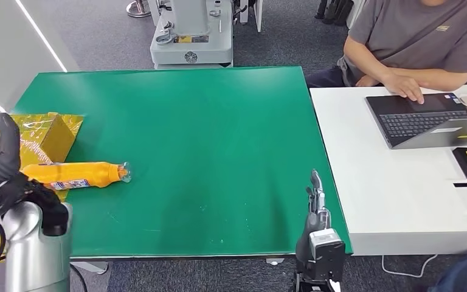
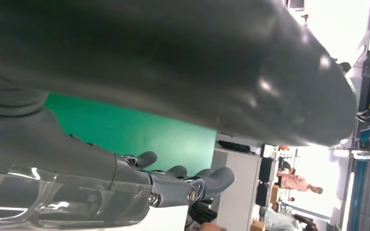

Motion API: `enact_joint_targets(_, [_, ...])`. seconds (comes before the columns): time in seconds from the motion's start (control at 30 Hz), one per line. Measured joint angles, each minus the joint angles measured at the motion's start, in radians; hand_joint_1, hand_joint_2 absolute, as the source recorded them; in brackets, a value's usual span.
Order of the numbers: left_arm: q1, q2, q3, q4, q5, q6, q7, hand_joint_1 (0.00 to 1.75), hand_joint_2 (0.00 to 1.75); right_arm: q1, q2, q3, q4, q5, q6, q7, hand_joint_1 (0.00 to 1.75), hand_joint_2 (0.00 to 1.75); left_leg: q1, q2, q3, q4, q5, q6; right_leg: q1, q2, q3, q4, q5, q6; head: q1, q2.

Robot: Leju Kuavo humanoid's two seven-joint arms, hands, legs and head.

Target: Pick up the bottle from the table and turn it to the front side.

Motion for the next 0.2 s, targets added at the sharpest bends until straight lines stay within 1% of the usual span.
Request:
enact_joint_targets(0.07, [0.041, -0.019, -0.045, 0.01, 0.305, -0.129, 0.03, 0.0, 1.75, -0.003, 0.0, 0.0, 0.002, -0.002, -0.003, -0.001, 0.0, 0.0, 0.0, 0.0, 0.0, 0.0, 0.0, 0.0, 0.0, 0.0, 0.0, 0.0, 0.0, 0.0, 0.0, 0.0])
enact_joint_targets(0.1, [0.059, -0.028, -0.064, 0.019, 0.394, -0.17, 0.038, 0.0, 1.75, -0.005, 0.0, 0.0, 0.003, -0.002, -0.002, 0.0, 0.0, 0.0, 0.0, 0.001, 0.0, 0.0, 0.0, 0.0, 0.0, 0.001, 0.0, 0.0, 0.0, 0.0, 0.0, 0.0])
enact_joint_targets(0.13, [0.074, -0.036, -0.082, 0.029, 0.439, -0.199, 0.044, 0.0, 1.75, -0.007, 0.0, 0.0, 0.003, -0.001, -0.003, 0.002, 0.0, 0.0, 0.0, 0.001, 0.0, 0.0, 0.0, 0.0, 0.0, 0.001, -0.001, 0.0, 0.0, 0.0, 0.0, 0.0])
enact_joint_targets(0.2, [0.09, -0.047, -0.107, 0.045, 0.448, -0.222, 0.051, 0.0, 1.75, -0.01, 0.0, 0.0, 0.003, 0.003, -0.004, 0.006, 0.0, 0.0, 0.0, 0.001, 0.0, 0.0, 0.0, 0.0, 0.0, 0.001, -0.001, 0.0, 0.0, 0.0, 0.0, 0.0])
